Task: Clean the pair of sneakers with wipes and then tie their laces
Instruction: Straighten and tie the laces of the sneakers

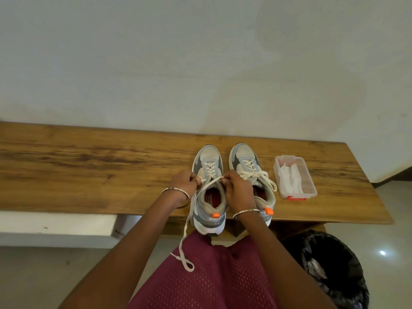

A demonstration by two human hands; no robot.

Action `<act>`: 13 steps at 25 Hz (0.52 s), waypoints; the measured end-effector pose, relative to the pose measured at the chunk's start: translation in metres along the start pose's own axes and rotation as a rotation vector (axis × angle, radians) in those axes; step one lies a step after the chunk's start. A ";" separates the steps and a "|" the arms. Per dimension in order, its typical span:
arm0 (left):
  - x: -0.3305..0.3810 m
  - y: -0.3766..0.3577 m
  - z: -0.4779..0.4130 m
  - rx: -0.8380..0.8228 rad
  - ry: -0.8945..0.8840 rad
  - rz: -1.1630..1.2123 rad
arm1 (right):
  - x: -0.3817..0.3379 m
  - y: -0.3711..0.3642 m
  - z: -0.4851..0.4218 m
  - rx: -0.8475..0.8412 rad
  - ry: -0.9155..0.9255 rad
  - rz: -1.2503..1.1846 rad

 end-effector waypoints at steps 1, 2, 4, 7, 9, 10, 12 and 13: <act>-0.001 0.001 -0.001 -0.017 0.023 0.073 | 0.000 -0.001 0.001 0.016 -0.023 -0.017; -0.001 0.000 -0.001 -0.032 0.047 0.159 | -0.001 -0.004 0.002 0.033 -0.044 -0.031; -0.004 -0.002 -0.001 -0.059 0.084 0.321 | -0.001 -0.008 0.003 0.068 -0.089 -0.079; -0.003 -0.004 0.003 -0.076 0.125 0.542 | -0.004 -0.011 0.005 0.120 -0.173 -0.170; -0.001 -0.004 0.008 -0.076 0.147 0.658 | -0.004 -0.013 0.004 0.145 -0.220 -0.214; -0.001 -0.005 0.009 -0.076 0.141 0.669 | -0.004 -0.013 0.004 0.147 -0.236 -0.227; -0.003 -0.007 0.011 -0.062 0.090 0.562 | -0.005 -0.012 0.005 0.149 -0.240 -0.257; -0.003 -0.006 0.012 -0.050 0.070 0.499 | -0.005 -0.011 0.006 0.153 -0.228 -0.272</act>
Point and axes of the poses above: each hand's wrist, its own z-axis away from the middle knuckle, its own y-axis out of the back of the hand, x = y × z, the point moved 1 cm from there along -z, towards the middle knuckle, and after that the axes turned 10 degrees about -x, right-handed, at the moved point
